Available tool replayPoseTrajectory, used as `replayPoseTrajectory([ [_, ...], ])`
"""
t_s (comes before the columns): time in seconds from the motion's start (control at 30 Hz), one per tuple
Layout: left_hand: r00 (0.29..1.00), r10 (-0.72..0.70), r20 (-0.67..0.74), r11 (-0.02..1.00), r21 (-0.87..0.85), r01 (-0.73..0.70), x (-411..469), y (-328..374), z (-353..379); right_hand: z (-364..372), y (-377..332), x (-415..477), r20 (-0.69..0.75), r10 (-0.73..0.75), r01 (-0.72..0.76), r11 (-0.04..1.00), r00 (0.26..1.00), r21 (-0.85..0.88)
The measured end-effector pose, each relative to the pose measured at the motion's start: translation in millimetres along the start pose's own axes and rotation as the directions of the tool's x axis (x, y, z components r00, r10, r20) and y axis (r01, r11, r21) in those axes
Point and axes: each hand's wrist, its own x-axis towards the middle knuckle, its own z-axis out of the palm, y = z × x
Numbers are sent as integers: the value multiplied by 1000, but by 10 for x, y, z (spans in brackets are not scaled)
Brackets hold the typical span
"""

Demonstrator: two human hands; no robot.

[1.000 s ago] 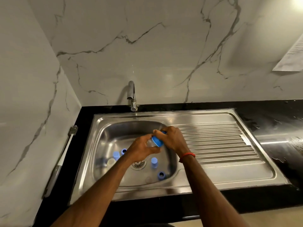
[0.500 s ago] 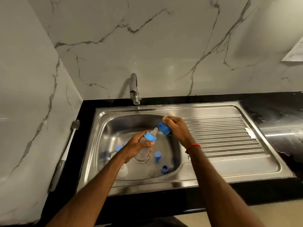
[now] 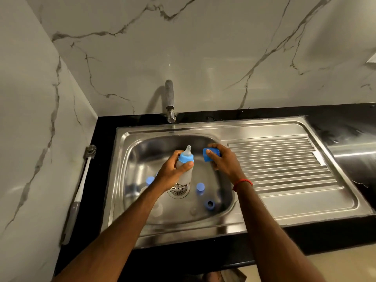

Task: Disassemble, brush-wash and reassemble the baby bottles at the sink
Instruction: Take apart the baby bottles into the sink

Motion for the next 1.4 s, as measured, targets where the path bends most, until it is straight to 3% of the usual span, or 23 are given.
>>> replayPoseTrajectory([
  [0.17,995,92,-38,974,212,-82,213,-122,-33,161,208,151,46,-15,24,977,999,-212],
  [0.5,983,125,-135,949,305,-79,441,-422,-6,477,768,421,128,86,2,821,988,-571],
  [0.63,975,97,-200,952,303,-33,462,-484,-9,599,1039,576,214,142,18,794,966,-608],
  [0.8,981,91,-174,947,321,-31,477,-553,22,836,1250,618,324,173,94,741,930,-665],
  [1.1,972,130,-194,930,363,-52,429,-609,106,879,1217,605,319,167,163,594,933,-787],
  [1.17,971,126,-202,925,378,-41,402,-607,108,790,1019,593,283,100,161,627,954,-763],
  [1.23,965,135,-226,920,390,-38,373,-586,111,692,774,579,186,16,110,758,982,-643],
  [1.33,953,162,-257,909,415,-43,316,-519,116,528,306,473,70,-33,44,986,997,-163],
  [1.4,955,159,-251,900,434,-36,274,-463,118,449,-10,356,135,1,-11,997,991,71],
])
